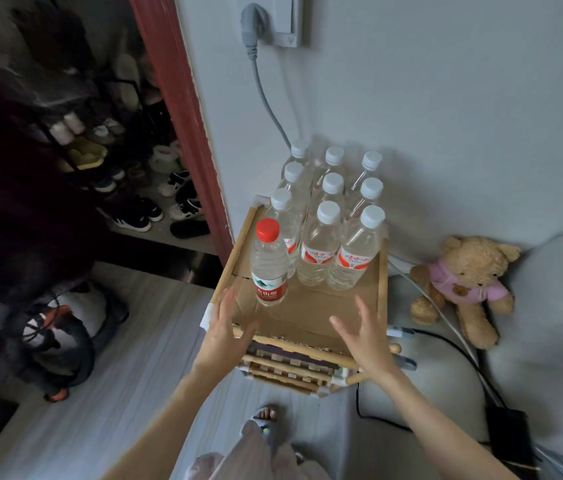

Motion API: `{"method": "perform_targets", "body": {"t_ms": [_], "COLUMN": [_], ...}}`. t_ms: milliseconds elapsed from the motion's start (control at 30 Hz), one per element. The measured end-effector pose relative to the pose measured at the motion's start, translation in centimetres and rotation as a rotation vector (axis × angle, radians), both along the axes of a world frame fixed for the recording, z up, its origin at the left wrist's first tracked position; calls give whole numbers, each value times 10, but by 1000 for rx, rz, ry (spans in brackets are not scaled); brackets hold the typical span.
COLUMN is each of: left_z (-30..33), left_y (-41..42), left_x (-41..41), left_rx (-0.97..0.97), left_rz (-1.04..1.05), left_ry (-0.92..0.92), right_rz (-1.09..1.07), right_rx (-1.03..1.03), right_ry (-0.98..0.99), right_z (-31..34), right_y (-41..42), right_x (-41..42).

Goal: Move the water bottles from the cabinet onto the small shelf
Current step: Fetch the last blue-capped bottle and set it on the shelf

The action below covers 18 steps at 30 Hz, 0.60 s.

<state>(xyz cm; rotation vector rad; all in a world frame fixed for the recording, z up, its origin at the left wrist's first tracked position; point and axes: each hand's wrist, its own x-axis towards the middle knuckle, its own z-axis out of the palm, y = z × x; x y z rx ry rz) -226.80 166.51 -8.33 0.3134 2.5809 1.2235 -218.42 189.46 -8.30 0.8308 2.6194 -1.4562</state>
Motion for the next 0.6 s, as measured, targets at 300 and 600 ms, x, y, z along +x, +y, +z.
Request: {"method": "perform_targets", "body": {"t_ms": [300,600], "left_z": [-6,-12], "left_y": [-72,-190], "left_x": [148,324], "left_rx": [-367,-465], "left_rz": [158,744], "left_ry": [167,4], "right_rz": [553,1107], "right_rx": [377,501], "right_ry": [221,271], "right_z": [10,4], "right_y": [-57,-199], "right_x": [47,85]}}
